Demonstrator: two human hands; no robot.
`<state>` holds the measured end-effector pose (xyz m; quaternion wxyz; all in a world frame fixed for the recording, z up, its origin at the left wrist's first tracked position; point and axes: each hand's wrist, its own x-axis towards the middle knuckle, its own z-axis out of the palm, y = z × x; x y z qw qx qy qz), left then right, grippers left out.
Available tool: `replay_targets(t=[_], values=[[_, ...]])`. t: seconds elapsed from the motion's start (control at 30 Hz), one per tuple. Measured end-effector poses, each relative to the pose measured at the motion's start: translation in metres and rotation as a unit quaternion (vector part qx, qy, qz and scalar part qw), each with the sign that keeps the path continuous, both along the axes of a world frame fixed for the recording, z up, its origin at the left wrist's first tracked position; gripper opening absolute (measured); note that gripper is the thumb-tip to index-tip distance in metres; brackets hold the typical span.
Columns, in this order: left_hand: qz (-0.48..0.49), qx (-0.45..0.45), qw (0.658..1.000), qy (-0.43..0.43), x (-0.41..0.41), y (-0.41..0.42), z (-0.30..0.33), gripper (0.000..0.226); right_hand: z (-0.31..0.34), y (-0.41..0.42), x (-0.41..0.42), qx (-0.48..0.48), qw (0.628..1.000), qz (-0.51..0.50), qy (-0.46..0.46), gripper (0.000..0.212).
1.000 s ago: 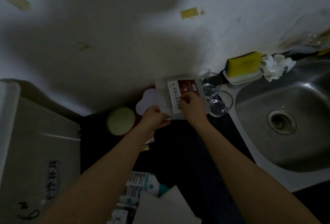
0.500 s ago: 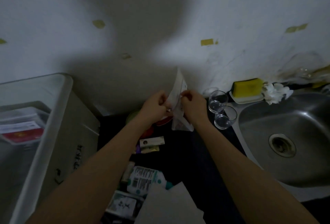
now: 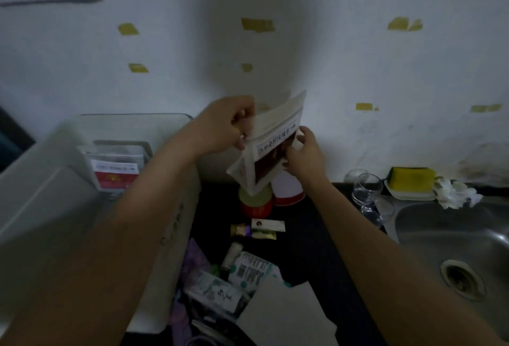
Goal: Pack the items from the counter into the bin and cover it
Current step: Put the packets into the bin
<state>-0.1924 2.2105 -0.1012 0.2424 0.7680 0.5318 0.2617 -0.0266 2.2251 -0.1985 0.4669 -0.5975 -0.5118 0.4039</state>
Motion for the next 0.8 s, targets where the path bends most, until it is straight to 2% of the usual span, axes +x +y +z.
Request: replay_targets(t=[0.1, 0.23, 0.33, 0.43, 0.53, 0.67, 0.73, 0.8], values=[[0.041, 0.051, 0.998, 0.010, -0.029, -0.015, 0.019, 0.033, 0.017, 0.001, -0.026, -0.012, 0.998, 0.036, 0.052, 0.059], [0.098, 0.095, 0.991, 0.007, -0.075, -0.031, 0.037, 0.037, 0.042, 0.002, -0.066, -0.002, 0.996, 0.072, 0.055, 0.049], [0.147, 0.125, 0.981, 0.001, -0.117, -0.037, 0.044, 0.022, 0.055, -0.001, -0.098, 0.007, 0.993, 0.090, 0.070, 0.043], [0.194, 0.158, 0.968, -0.005, -0.159, -0.043, 0.045, 0.008, 0.060, -0.007, -0.133, 0.031, 0.991, 0.110, 0.073, 0.048], [0.241, 0.174, 0.954, -0.022, -0.201, -0.051, 0.037, 0.010, 0.061, -0.013, -0.175, 0.040, 0.989, 0.138, 0.033, 0.050], [0.286, 0.156, 0.945, 0.006, -0.264, -0.055, 0.017, 0.013, 0.052, -0.027, -0.237, -0.015, 0.980, 0.198, -0.002, 0.019], [0.281, 0.137, 0.950, 0.021, -0.294, -0.052, 0.005, 0.014, 0.041, -0.032, -0.266, -0.046, 0.973, 0.221, -0.045, 0.021], [0.269, 0.109, 0.956, 0.034, -0.319, -0.046, -0.011, 0.014, 0.026, -0.031, -0.289, -0.078, 0.969, 0.221, -0.085, 0.009]])
